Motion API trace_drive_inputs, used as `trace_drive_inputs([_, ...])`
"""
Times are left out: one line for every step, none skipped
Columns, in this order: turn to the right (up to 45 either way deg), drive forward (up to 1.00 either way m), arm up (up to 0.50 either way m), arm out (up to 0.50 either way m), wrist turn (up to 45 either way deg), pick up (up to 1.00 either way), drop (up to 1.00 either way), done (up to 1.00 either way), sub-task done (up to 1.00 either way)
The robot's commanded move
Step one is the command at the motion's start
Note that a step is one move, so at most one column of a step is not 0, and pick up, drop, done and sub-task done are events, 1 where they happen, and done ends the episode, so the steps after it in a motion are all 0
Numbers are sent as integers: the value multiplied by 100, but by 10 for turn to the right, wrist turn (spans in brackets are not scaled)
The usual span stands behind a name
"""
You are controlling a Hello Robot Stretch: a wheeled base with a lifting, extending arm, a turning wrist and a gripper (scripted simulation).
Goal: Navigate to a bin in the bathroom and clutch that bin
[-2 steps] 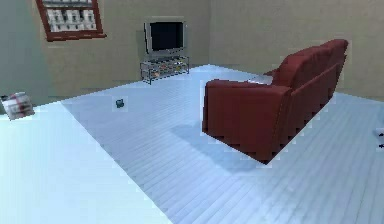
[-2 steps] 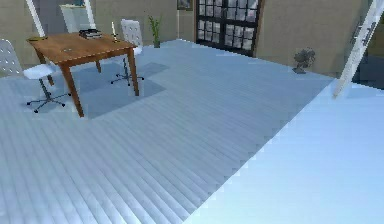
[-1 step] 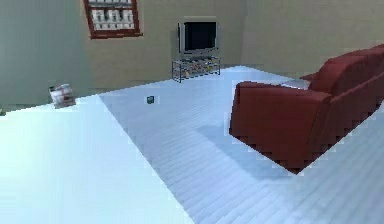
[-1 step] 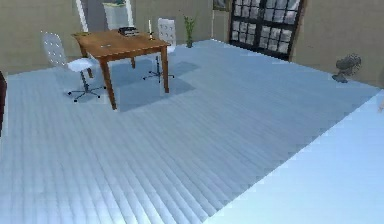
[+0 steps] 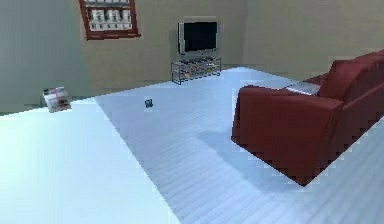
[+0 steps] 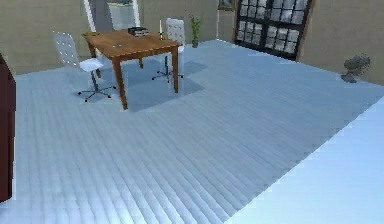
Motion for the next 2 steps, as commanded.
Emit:
trace_drive_inputs([450,0,0,0,0,0,0,0,0])
trace_drive_inputs([360,0,0,0,0,0,0,0,0])
